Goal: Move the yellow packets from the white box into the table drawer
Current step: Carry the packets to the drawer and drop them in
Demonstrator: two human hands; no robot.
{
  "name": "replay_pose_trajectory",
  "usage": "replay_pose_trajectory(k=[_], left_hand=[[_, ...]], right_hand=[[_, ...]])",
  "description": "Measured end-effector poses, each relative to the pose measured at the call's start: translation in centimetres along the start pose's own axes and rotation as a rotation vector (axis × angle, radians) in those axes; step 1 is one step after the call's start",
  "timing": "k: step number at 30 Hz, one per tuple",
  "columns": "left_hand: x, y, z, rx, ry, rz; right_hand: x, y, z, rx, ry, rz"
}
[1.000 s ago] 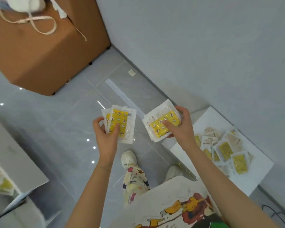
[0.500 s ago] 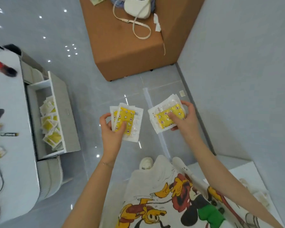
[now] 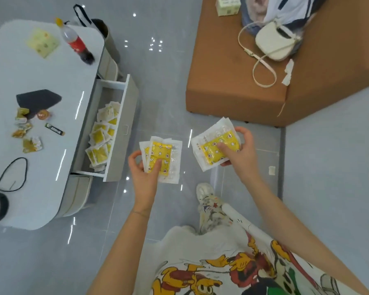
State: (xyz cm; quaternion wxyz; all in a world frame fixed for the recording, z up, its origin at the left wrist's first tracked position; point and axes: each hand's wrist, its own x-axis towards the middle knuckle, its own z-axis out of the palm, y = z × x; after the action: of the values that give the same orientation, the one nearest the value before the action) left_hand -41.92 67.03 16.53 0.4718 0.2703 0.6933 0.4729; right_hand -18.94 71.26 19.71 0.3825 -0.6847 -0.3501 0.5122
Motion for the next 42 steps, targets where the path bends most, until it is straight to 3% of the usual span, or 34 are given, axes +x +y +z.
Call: replay_pose_trajectory(k=[12, 24, 29, 36, 42], left_hand=[[7.8, 2.5, -3.7, -0.214, 0.441, -0.037], [18.6, 0.6, -12.7, -0.387, 0.76, -0.182], [23.2, -0.6, -15.5, -0.457, 0.821, -0.245], [30.6, -6.3, -16.4, -0.521, 0.926, -0.392], [39.2, -17.3, -17.6, -0.538, 1.034, -0.47]], right_hand=[[10.0, -7.9, 10.6, -0.162, -0.357, -0.123], [18.5, -12.2, 31.0, -0.191, -0.509, -0.052], [23.0, -13.4, 38.8, -0.284, -0.589, -0.062], [29.9, -7.3, 47.6, -0.406, -0.603, -0.001], [38.2, 3.6, 56.1, -0.445, -0.653, 0.062]])
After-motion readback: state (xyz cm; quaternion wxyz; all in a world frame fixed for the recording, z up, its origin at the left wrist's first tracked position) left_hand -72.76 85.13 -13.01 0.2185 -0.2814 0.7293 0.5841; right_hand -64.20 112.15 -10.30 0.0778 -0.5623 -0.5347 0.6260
